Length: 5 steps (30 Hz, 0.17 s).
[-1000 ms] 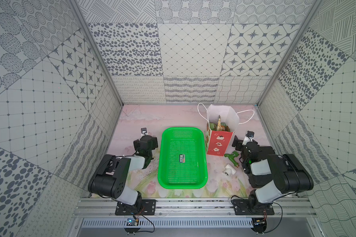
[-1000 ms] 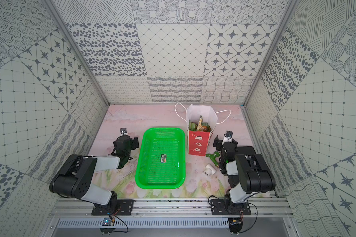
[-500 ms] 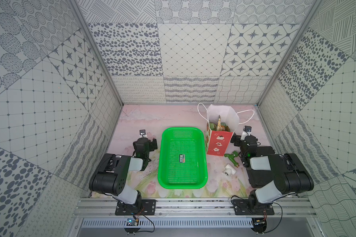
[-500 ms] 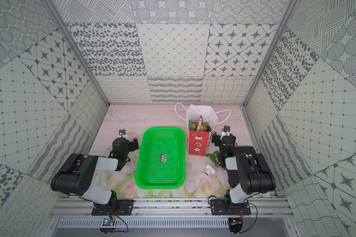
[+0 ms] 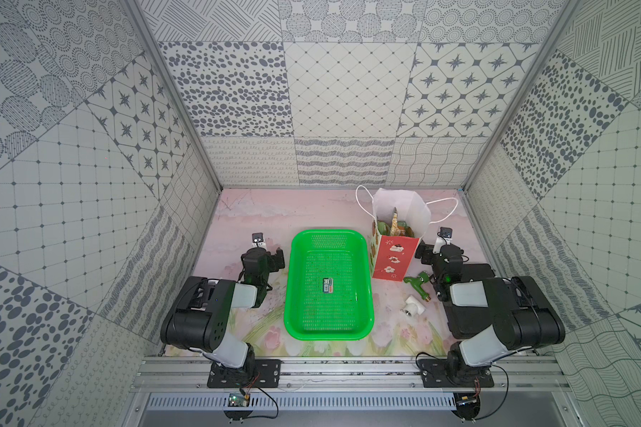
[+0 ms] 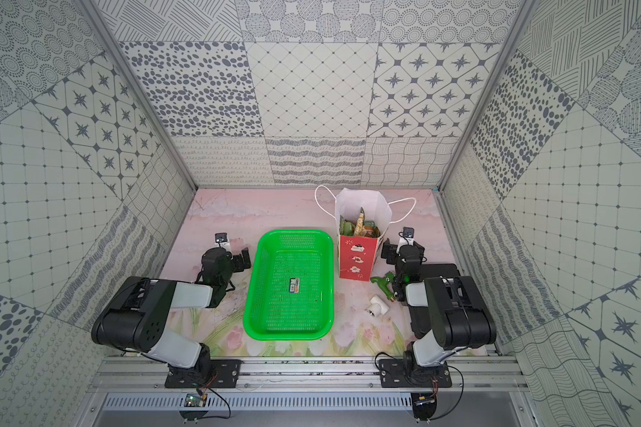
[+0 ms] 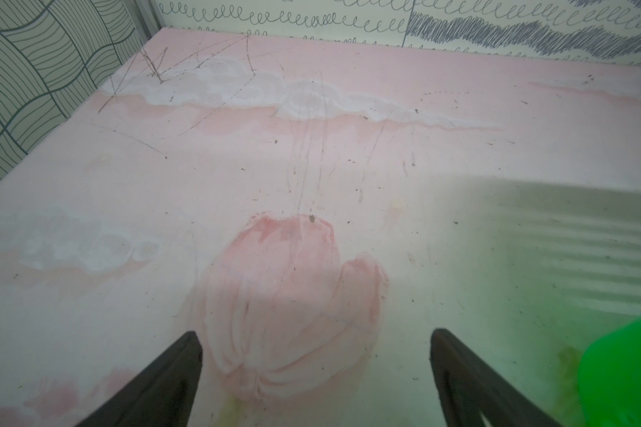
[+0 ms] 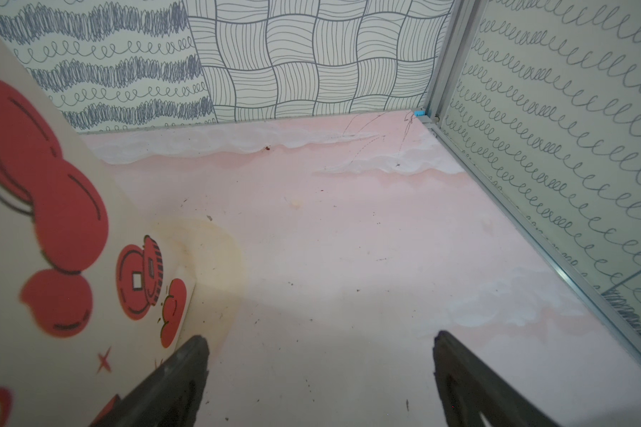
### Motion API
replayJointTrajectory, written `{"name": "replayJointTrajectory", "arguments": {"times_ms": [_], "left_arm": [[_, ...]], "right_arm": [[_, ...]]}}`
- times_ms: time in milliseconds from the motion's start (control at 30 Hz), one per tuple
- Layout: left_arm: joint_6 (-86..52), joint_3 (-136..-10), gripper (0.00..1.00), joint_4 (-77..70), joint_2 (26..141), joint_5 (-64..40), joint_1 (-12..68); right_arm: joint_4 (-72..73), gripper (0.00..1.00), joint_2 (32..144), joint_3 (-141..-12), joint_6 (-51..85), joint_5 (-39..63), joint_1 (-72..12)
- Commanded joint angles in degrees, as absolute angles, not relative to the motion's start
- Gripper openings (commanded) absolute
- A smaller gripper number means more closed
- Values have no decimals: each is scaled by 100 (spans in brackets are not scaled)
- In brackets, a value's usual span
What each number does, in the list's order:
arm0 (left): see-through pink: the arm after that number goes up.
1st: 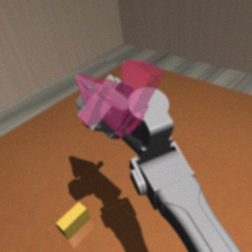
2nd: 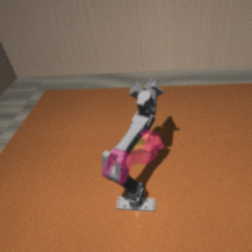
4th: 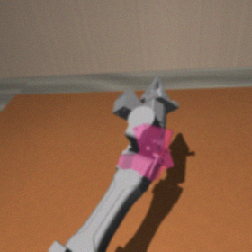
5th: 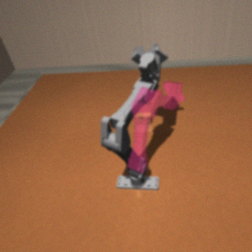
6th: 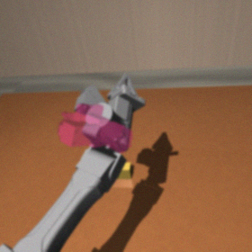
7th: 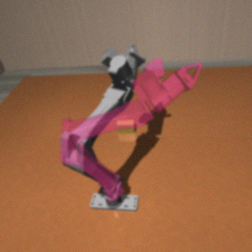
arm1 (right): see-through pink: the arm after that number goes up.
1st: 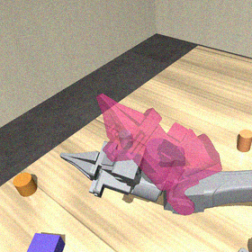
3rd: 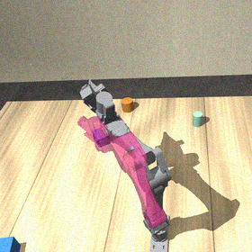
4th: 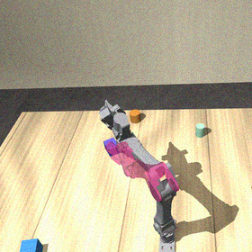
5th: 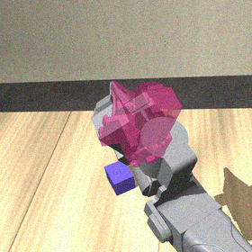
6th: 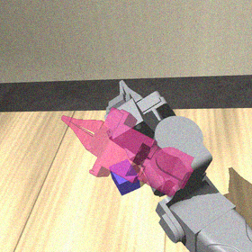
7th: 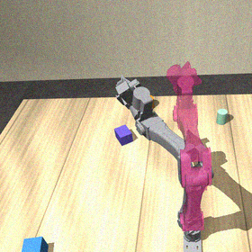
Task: Place the condiment packets inside the bag
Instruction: Reset both arms
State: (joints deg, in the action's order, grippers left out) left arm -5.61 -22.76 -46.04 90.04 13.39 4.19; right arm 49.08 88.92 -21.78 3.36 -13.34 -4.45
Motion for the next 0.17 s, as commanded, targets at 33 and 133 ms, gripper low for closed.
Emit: {"name": "replayJointTrajectory", "arguments": {"times_ms": [33, 133], "left_arm": [[-502, -2276, 99, -5001, 9015, 1187, 394], [-501, -2268, 99, -5008, 9014, 1187, 388]], "right_arm": [[4994, 97, 8885, -2240, 280, -1307, -466], [5003, 97, 8890, -2231, 277, -1298, -469]]}}
